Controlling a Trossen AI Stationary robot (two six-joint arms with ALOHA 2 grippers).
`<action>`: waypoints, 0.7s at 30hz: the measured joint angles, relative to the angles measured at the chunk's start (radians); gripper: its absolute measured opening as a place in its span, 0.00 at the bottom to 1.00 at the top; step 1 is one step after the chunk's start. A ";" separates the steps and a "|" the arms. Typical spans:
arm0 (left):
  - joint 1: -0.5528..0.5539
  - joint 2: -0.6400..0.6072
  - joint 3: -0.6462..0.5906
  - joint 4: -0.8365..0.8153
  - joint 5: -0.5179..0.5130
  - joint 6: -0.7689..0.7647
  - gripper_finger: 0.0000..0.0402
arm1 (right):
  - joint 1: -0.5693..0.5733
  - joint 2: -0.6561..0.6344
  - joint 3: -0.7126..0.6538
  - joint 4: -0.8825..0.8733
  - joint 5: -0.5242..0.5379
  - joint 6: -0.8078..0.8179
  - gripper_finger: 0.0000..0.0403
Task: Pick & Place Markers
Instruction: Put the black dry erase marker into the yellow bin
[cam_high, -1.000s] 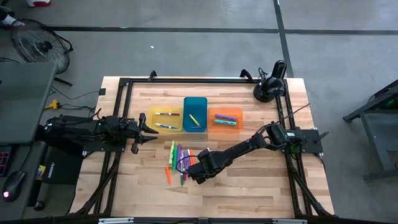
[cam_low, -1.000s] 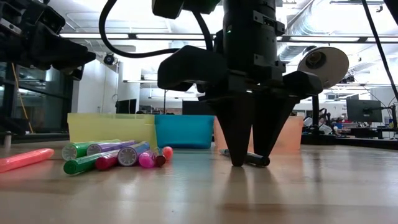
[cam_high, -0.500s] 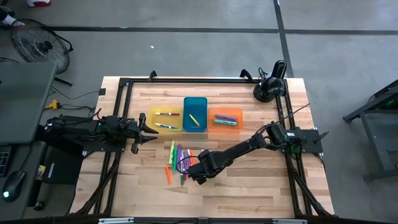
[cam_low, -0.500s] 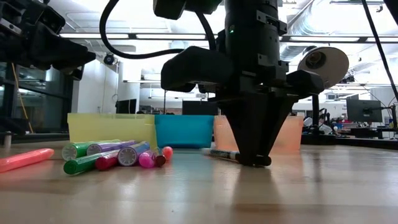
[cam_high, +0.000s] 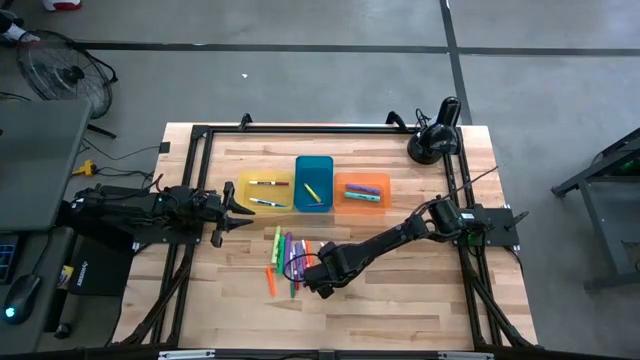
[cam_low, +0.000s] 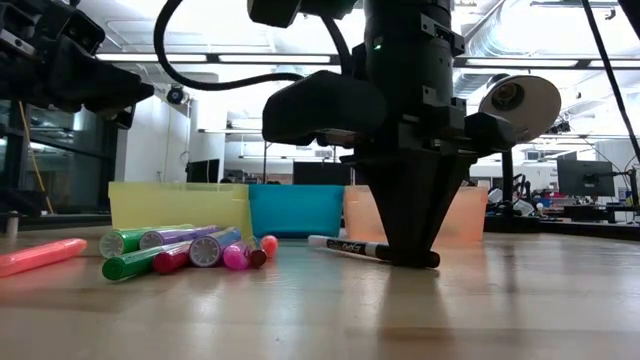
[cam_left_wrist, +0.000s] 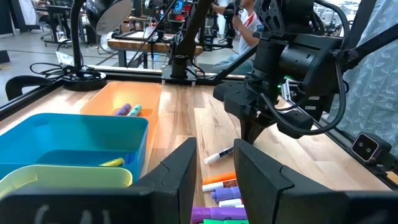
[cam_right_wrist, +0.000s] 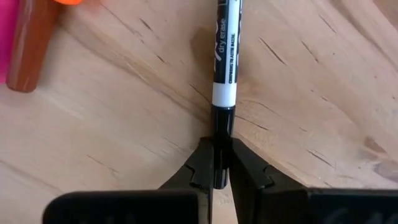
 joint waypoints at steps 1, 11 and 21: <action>0.000 0.000 0.000 0.000 0.000 0.000 0.26 | 0.000 0.000 0.000 0.000 0.004 -0.015 0.05; 0.000 0.000 0.000 0.000 0.000 0.000 0.26 | 0.021 -0.034 -0.007 -0.054 0.216 -0.090 0.05; 0.000 0.000 0.000 0.001 -0.004 0.050 0.26 | 0.022 -0.088 -0.003 -0.145 0.364 -0.164 0.05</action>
